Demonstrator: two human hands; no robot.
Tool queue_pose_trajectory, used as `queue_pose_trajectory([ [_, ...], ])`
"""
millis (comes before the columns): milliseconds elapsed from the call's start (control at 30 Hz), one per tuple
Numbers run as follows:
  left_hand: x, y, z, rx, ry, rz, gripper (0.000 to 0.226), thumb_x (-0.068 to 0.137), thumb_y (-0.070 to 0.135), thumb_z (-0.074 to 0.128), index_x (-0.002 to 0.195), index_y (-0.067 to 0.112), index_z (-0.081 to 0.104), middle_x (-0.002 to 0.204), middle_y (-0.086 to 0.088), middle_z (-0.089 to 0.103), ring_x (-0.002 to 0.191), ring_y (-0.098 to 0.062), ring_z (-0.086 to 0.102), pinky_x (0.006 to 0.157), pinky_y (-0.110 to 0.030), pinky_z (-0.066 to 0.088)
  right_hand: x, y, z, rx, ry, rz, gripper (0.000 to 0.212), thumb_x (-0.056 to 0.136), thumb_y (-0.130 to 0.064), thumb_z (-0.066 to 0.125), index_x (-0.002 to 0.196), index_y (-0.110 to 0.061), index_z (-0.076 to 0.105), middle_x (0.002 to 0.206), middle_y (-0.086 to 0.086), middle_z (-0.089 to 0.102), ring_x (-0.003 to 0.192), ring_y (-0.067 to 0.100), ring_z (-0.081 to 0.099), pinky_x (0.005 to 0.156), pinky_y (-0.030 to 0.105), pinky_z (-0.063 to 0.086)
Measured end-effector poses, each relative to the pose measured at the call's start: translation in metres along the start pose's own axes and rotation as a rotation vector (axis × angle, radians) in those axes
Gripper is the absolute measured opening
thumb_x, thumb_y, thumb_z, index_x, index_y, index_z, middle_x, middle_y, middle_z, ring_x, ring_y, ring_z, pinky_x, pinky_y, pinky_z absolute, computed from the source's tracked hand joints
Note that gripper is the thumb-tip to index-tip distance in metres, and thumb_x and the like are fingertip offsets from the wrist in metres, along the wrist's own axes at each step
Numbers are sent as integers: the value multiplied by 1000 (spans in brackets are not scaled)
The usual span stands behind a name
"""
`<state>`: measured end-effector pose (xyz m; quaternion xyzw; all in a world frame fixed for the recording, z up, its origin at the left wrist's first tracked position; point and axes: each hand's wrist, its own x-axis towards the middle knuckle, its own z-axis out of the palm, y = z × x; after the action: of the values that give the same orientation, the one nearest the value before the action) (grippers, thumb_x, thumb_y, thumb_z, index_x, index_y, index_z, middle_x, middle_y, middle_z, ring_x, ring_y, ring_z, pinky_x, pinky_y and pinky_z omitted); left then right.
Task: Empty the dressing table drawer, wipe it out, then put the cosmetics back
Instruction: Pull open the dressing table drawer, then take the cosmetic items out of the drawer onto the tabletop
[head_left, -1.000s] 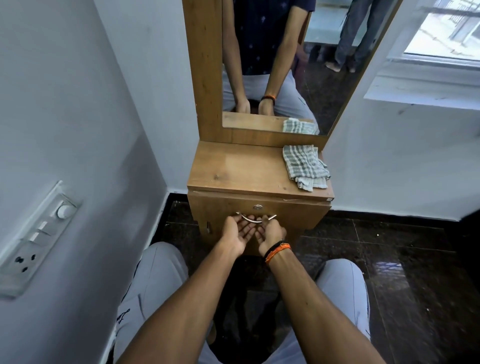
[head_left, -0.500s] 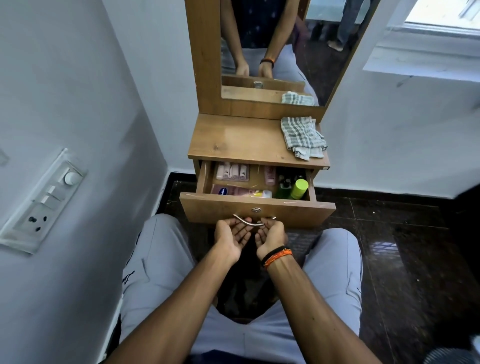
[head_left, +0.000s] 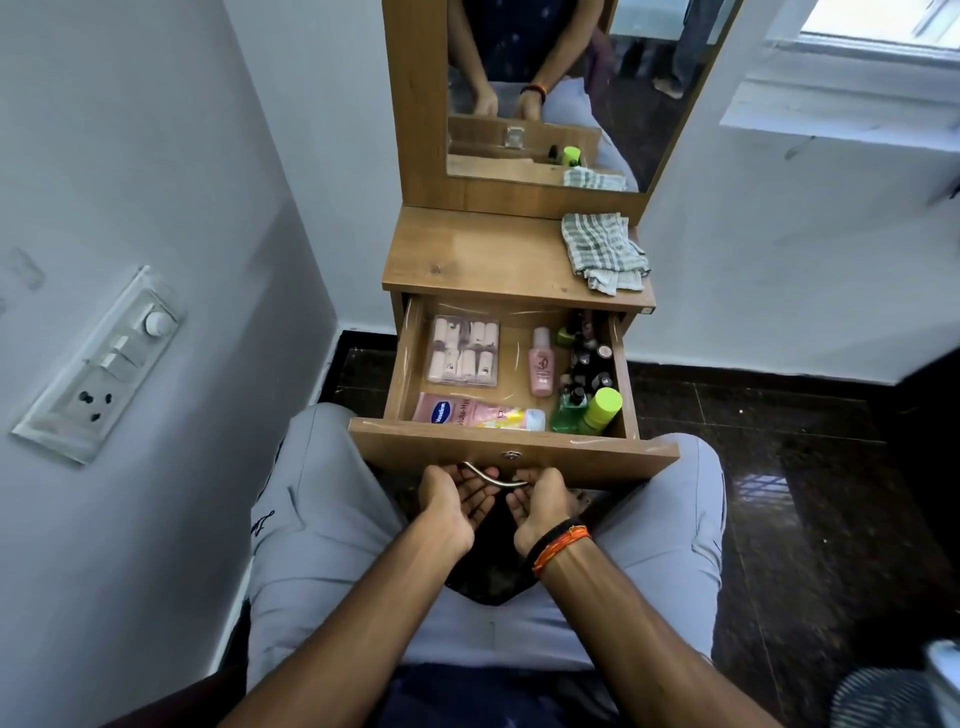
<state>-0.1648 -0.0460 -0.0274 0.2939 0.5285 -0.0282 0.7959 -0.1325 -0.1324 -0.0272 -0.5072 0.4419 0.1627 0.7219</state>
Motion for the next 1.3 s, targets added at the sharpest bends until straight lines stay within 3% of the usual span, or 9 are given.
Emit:
queue_pose_trajectory([
  [300, -18, 3, 7, -5, 11, -21, 31, 99, 25, 40, 85, 8, 62, 80, -15, 68, 73, -26, 62, 67, -33, 50, -12, -5, -6, -10, -46, 58, 12, 85, -7, 52, 79, -8, 62, 73, 4, 58, 66, 14, 54, 57, 24, 47],
  [500, -34, 11, 10, 2, 35, -4, 21, 92, 27, 56, 85, 8, 60, 80, -9, 58, 72, -22, 56, 62, -33, 50, -43, -17, -10, 30, -31, 10, 12, 87, -2, 53, 82, -8, 62, 87, 8, 59, 74, 16, 54, 61, 25, 46],
  [733, -71, 39, 25, -36, -139, 137, 26, 92, 15, 55, 67, 11, 58, 55, -2, 59, 55, -16, 54, 55, -26, 47, -80, -60, 10, 128, -282, -140, 17, 95, 0, 46, 97, -7, 62, 78, 3, 55, 62, 10, 51, 56, 20, 46],
  [867, -71, 77, 48, -59, -229, 266, 22, 94, 8, 51, 75, 6, 62, 65, -7, 65, 61, -17, 62, 64, -27, 55, -73, -86, 39, 52, -383, -194, 20, 94, 2, 47, 108, -1, 59, 74, 3, 53, 61, 10, 49, 60, 21, 47],
  [933, -59, 94, 60, -30, -206, 311, 21, 93, 6, 50, 78, 5, 64, 70, -8, 66, 64, -16, 62, 66, -25, 54, -65, -96, 57, 12, -409, -184, 21, 92, 6, 44, 104, -2, 59, 72, 4, 49, 59, 11, 47, 54, 19, 46],
  [1033, -32, 111, 74, 83, -119, 382, 20, 92, 5, 50, 79, 7, 64, 71, -6, 62, 56, -12, 56, 55, -21, 47, -39, -103, 85, -104, -411, -198, 29, 85, 9, 43, 106, -8, 55, 77, 8, 43, 56, 11, 41, 45, 19, 39],
  [1100, -10, 117, 78, 230, -48, 432, 20, 95, 7, 48, 85, 10, 65, 72, -5, 66, 47, -9, 59, 42, -20, 46, -18, -103, 100, -220, -373, -240, 35, 80, 3, 49, 111, -7, 59, 83, 9, 54, 58, 11, 51, 50, 23, 46],
  [1200, 19, 119, 79, 613, 19, 600, 19, 96, 9, 46, 101, 14, 63, 99, -8, 72, 67, -12, 65, 55, -22, 50, 7, -99, 116, -554, -235, -455, 17, 74, -14, 54, 78, -11, 71, 86, 5, 73, 80, 22, 68, 74, 36, 59],
  [1300, 37, 117, 82, 859, 61, 780, 21, 98, 10, 50, 117, 15, 58, 104, 1, 64, 74, -3, 56, 56, -22, 42, 16, -98, 125, -773, -142, -643, 16, 85, -15, 55, 79, -16, 69, 86, 1, 69, 86, 21, 62, 75, 28, 46],
])
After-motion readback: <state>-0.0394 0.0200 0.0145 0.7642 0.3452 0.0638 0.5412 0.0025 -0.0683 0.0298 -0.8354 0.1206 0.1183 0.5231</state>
